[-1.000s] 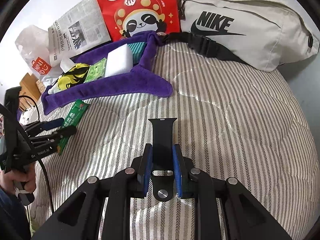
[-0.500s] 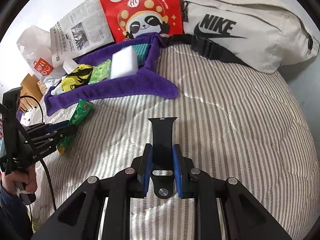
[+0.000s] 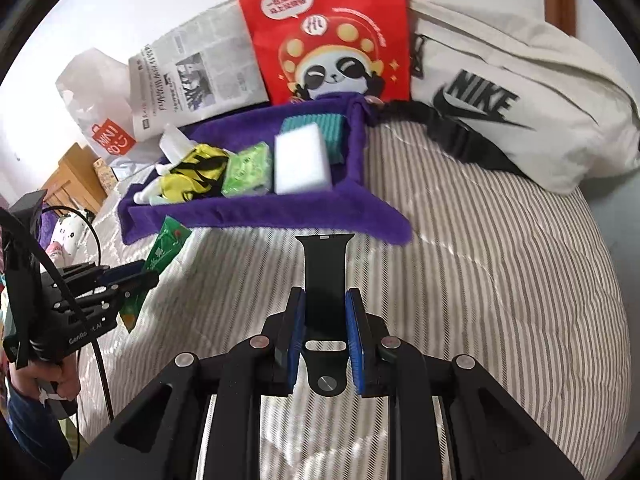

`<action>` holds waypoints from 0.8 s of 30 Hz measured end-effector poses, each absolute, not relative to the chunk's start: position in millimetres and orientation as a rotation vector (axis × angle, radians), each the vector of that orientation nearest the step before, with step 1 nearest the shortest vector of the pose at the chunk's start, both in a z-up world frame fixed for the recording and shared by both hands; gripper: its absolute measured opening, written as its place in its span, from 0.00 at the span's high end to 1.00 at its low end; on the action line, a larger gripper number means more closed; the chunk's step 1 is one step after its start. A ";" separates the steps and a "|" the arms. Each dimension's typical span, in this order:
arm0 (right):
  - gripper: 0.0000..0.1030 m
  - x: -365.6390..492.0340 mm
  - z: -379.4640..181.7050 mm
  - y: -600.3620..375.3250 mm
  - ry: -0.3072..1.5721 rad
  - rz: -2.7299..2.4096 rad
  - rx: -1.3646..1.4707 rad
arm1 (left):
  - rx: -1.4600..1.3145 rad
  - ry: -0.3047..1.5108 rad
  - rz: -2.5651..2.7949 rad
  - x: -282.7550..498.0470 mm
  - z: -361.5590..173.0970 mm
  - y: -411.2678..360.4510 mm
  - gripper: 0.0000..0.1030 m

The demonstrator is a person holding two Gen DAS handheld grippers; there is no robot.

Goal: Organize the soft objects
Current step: 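Lift the green packet with the left while the right carries the strap over the towel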

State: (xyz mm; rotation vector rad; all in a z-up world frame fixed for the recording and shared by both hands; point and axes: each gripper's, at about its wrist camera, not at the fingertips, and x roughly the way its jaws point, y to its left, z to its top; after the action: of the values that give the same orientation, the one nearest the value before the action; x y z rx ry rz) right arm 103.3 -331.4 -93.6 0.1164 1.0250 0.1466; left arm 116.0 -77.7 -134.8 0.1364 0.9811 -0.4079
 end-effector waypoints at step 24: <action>0.80 203.3 -63.5 -260.9 1.006 0.261 0.080 | 0.036 0.904 -0.419 184.3 -81.5 -15.7 0.82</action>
State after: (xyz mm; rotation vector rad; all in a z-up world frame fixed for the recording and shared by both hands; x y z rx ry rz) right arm 203.3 -260.9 -63.5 0.0804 1.0055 0.2613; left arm 184.3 -15.7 -81.5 0.0356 0.9044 -0.4189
